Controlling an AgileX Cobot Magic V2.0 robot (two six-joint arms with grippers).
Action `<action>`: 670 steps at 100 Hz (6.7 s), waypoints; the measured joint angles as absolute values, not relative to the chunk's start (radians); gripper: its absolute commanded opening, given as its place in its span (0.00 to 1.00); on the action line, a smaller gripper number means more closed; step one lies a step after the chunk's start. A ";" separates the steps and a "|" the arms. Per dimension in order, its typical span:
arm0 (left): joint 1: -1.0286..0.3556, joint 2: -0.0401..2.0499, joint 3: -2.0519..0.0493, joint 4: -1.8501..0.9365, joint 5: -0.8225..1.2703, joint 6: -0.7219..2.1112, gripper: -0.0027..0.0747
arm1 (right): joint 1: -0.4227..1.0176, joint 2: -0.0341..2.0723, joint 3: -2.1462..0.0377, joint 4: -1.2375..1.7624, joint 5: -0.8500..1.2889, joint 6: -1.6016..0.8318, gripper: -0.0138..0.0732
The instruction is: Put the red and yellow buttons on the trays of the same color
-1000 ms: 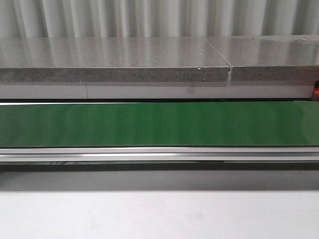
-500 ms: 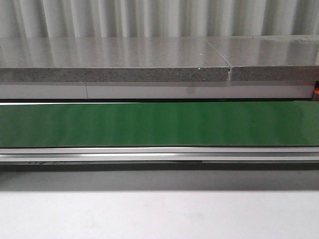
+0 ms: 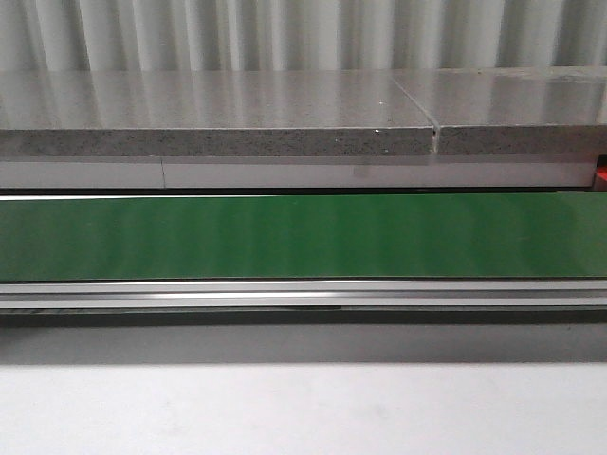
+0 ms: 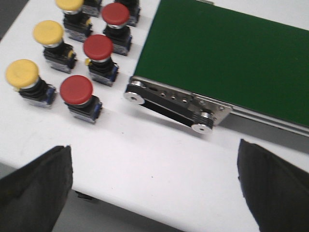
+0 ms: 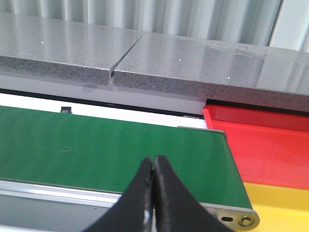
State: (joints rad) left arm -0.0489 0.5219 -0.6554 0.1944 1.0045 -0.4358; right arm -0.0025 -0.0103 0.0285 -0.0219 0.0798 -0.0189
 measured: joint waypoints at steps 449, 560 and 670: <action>0.097 1.242 -0.963 0.039 0.683 -0.297 0.04 | -0.002 -0.010 0.028 -0.022 0.080 -0.019 0.08; 0.030 1.429 -1.069 -0.094 0.724 -0.134 0.89 | -0.002 -0.010 0.028 -0.022 0.080 -0.019 0.08; 0.592 1.182 -0.645 0.080 0.576 -0.393 0.89 | -0.002 -0.010 0.028 -0.022 0.080 -0.019 0.08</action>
